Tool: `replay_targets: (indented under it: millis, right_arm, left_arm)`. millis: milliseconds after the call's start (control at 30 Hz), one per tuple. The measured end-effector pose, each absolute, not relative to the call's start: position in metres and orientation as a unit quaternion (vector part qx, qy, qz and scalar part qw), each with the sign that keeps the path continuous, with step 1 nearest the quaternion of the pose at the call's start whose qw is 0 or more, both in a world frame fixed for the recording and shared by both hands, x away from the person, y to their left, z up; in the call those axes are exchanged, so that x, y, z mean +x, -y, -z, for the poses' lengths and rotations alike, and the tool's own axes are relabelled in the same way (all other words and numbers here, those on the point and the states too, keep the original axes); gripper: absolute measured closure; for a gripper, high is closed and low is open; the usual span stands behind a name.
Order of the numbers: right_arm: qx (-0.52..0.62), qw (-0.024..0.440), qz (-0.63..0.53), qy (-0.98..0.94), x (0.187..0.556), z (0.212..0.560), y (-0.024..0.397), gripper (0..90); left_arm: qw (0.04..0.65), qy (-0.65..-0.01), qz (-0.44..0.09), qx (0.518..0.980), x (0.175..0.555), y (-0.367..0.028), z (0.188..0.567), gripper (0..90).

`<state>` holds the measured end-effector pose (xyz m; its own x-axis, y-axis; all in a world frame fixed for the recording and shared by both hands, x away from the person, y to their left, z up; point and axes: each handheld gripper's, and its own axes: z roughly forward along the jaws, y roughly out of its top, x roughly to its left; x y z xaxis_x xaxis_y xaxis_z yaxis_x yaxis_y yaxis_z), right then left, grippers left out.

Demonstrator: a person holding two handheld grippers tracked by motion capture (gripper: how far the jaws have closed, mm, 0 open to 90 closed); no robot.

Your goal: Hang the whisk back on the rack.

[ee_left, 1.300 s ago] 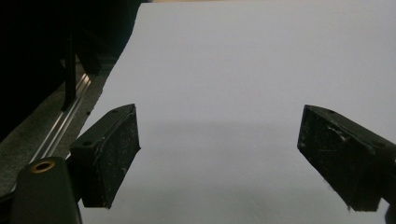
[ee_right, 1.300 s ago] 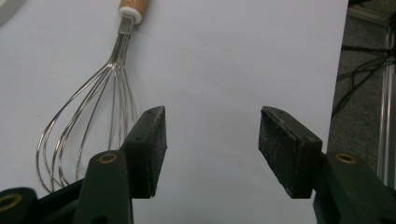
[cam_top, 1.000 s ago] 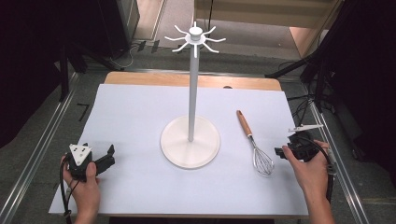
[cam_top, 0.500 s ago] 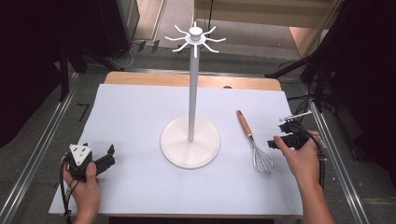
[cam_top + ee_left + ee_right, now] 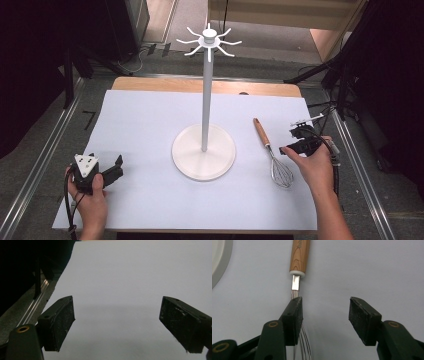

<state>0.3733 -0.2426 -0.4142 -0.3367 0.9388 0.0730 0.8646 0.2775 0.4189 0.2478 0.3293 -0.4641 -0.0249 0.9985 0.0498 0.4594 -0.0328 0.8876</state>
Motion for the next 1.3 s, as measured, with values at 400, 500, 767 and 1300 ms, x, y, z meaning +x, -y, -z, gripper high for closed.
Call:
replay_targets:
  millis: [400, 500, 767, 1300]
  right_arm:
    - [0.570, 0.068, -0.196, -0.795, 0.381, 0.420, 0.226, 46.8]
    - [0.572, 0.062, -0.190, -0.796, 0.383, 0.423, 0.222, 47.9]
    - [0.567, 0.051, -0.174, -0.803, 0.387, 0.431, 0.215, 55.9]
    - [0.565, 0.026, -0.148, -0.811, 0.392, 0.443, 0.208, 72.6]
  left_arm:
    - [0.349, -0.603, -0.387, 0.605, 0.248, -0.329, 0.464, 13.7]
    - [0.349, -0.603, -0.387, 0.605, 0.248, -0.329, 0.464, 13.7]
    - [0.348, -0.602, -0.386, 0.606, 0.248, -0.329, 0.464, 13.7]
    - [0.346, -0.603, -0.384, 0.607, 0.249, -0.329, 0.464, 13.7]
